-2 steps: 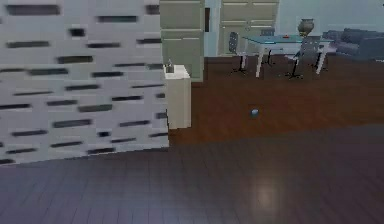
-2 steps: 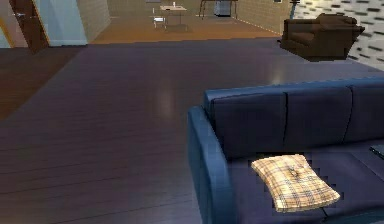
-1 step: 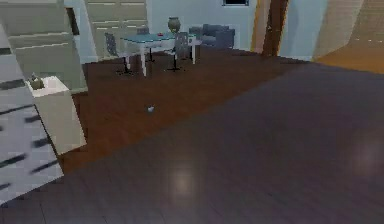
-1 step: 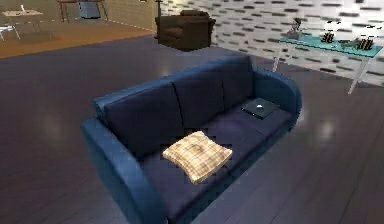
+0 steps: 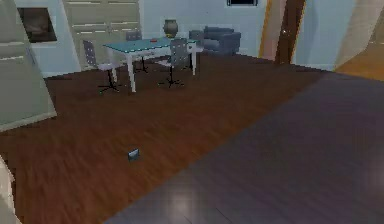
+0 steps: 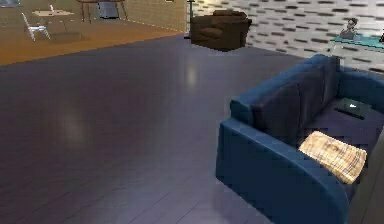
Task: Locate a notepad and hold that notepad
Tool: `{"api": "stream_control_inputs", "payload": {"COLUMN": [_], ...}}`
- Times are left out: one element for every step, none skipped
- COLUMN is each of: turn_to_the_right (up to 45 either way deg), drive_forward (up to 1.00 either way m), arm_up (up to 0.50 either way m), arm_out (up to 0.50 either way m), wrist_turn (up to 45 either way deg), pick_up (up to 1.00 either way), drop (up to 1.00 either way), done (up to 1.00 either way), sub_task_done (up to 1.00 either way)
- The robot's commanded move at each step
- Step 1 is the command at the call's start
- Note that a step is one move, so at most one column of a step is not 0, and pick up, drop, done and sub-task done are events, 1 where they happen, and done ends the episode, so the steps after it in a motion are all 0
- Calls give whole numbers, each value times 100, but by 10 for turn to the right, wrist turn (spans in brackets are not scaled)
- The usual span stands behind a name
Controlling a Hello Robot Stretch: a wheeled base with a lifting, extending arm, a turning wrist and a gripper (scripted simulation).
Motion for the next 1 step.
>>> {"api": "stream_control_inputs", "payload": {"turn_to_the_right": [0], "drive_forward": [100], "arm_up": [0], "arm_out": [0], "wrist_turn": [0], "pick_up": [0], "drop": [0], "done": [0], "sub_task_done": [0]}}
